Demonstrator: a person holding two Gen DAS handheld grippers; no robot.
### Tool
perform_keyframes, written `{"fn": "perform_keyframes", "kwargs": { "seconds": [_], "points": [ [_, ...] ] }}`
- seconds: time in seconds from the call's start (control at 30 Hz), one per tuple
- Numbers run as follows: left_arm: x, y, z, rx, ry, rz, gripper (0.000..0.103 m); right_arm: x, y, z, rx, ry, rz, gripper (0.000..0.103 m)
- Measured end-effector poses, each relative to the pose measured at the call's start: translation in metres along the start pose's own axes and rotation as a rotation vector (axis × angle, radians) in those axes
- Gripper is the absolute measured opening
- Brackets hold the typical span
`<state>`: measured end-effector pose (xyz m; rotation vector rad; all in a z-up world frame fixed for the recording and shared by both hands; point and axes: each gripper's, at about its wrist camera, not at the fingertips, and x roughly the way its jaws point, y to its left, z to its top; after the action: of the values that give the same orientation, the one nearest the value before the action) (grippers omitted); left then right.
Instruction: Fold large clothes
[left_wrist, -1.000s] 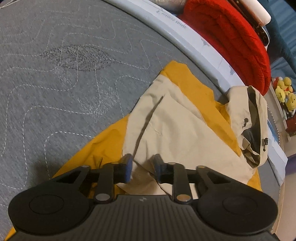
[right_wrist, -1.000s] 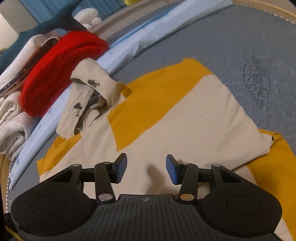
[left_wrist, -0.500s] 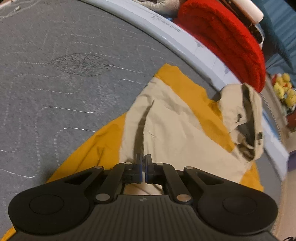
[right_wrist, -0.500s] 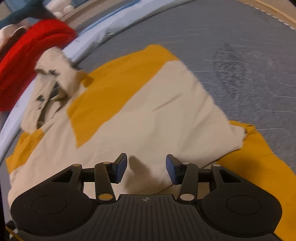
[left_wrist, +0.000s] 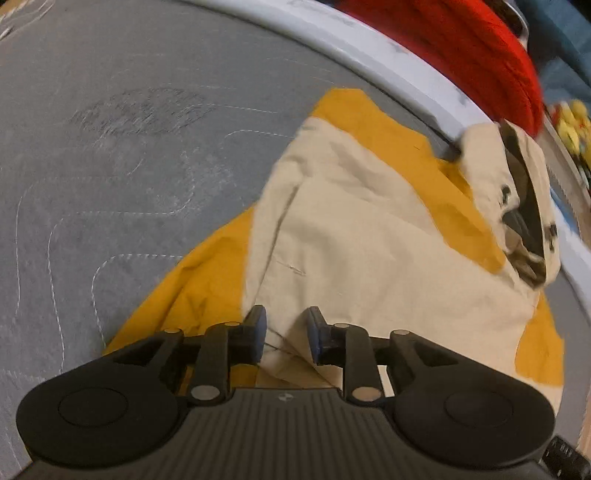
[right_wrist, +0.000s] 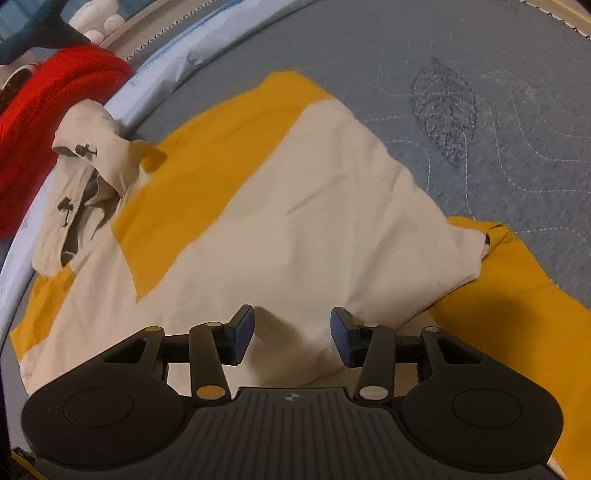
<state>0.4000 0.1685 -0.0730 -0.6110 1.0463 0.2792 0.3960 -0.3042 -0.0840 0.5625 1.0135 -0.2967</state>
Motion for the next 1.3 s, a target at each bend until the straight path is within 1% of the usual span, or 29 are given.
{"fn": "perform_keyframes", "kwargs": {
  "seconds": [0.03,0.13,0.17,0.2,0.23,0.3,0.33,0.37,0.43,0.53,0.63,0.7,0.8,0.9,1.0,1.03,1.07,1.1,1.13,1.17,1.27,1.3],
  "points": [
    [-0.005,-0.004,0.001,0.021,-0.013,0.006,0.027,-0.004,0.003,0.001,-0.012,-0.012,0.006,0.048],
    [-0.023,-0.022,0.003,0.129,-0.113,-0.004,0.029,-0.018,0.012,0.006,-0.061,-0.075,0.052,0.049],
    [-0.025,-0.026,0.003,0.149,-0.131,-0.003,0.029,-0.019,0.012,0.007,-0.064,-0.076,0.067,0.049],
    [-0.024,-0.028,0.002,0.157,-0.129,-0.003,0.029,-0.018,0.009,0.010,-0.050,-0.060,0.081,0.049],
    [-0.018,-0.026,0.001,0.144,-0.098,0.000,0.029,-0.015,0.005,0.011,-0.026,-0.031,0.086,0.049],
    [0.000,-0.019,-0.003,0.095,0.006,0.000,0.029,-0.010,-0.003,0.011,0.010,0.024,0.054,0.049],
    [0.002,-0.018,-0.005,0.077,0.026,0.019,0.029,-0.013,-0.006,0.011,0.018,0.024,0.040,0.049],
    [-0.002,-0.019,-0.007,0.079,0.008,0.029,0.029,-0.017,-0.008,0.011,0.017,0.012,0.042,0.049],
    [-0.017,-0.031,-0.008,0.145,-0.055,0.036,0.029,-0.030,-0.005,0.011,-0.017,-0.028,0.061,0.049],
    [-0.042,-0.048,-0.015,0.252,-0.183,-0.011,0.029,-0.054,0.002,0.011,-0.107,-0.127,0.090,0.049],
    [-0.054,-0.065,-0.024,0.346,-0.262,-0.058,0.029,-0.074,0.007,0.011,-0.215,-0.220,0.107,0.049],
    [-0.057,-0.071,-0.030,0.388,-0.281,-0.083,0.029,-0.084,0.009,0.012,-0.279,-0.271,0.105,0.049],
    [-0.064,-0.081,-0.039,0.455,-0.309,-0.106,0.029,-0.095,0.008,0.014,-0.346,-0.324,0.106,0.049],
    [-0.069,-0.091,-0.046,0.519,-0.359,-0.121,0.029,-0.105,0.010,0.018,-0.402,-0.367,0.104,0.049],
    [-0.072,-0.100,-0.049,0.583,-0.402,-0.130,0.028,-0.113,0.010,0.025,-0.437,-0.384,0.114,0.048],
    [-0.074,-0.104,-0.050,0.610,-0.413,-0.135,0.028,-0.115,0.009,0.027,-0.442,-0.385,0.122,0.043],
    [-0.078,-0.106,-0.051,0.628,-0.423,-0.140,0.028,-0.116,0.009,0.030,-0.442,-0.384,0.135,0.030],
    [-0.080,-0.108,-0.050,0.640,-0.430,-0.149,0.028,-0.118,0.006,0.033,-0.439,-0.378,0.150,0.023],
    [-0.082,-0.111,-0.048,0.646,-0.436,-0.156,0.028,-0.119,0.005,0.037,-0.434,-0.373,0.159,0.014],
    [-0.082,-0.117,-0.043,0.651,-0.443,-0.159,0.028,-0.119,0.004,0.040,-0.428,-0.370,0.163,0.011],
    [-0.068,-0.148,-0.018,0.672,-0.443,-0.156,0.027,-0.120,0.000,0.046,-0.418,-0.379,0.152,0.010],
    [-0.062,-0.160,-0.008,0.676,-0.437,-0.166,0.027,-0.120,0.000,0.047,-0.417,-0.379,0.147,0.010]
  ]
}}
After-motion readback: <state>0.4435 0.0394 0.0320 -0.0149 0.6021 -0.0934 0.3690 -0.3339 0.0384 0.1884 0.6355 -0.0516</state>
